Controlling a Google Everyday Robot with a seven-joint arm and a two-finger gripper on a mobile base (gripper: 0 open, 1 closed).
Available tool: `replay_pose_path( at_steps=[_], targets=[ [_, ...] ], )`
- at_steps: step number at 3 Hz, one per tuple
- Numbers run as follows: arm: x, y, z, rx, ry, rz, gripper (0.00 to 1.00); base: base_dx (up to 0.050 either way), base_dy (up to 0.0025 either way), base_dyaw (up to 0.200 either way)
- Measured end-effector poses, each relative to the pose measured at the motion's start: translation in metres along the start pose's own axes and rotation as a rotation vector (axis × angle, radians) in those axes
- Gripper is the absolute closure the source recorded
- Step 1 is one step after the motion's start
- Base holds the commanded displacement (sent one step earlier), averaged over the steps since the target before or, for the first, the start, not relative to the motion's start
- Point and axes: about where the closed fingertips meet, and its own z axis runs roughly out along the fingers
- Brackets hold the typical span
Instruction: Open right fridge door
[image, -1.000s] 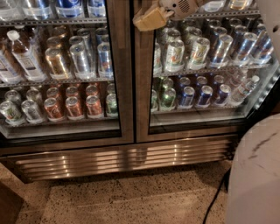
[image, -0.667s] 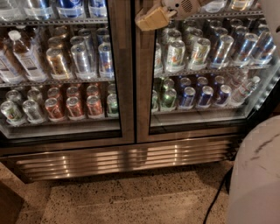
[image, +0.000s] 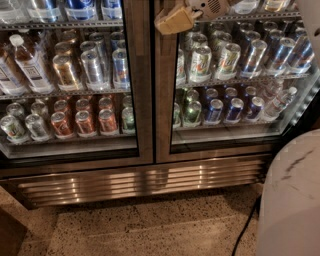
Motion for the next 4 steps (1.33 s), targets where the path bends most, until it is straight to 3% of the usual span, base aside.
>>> replay_pose_path(
  at_steps=[4],
  targets=[
    [0.0006,0.0018,0.0006,-0.01,0.003,0.005,1.0,0.0,0.0,0.0]
  ],
)
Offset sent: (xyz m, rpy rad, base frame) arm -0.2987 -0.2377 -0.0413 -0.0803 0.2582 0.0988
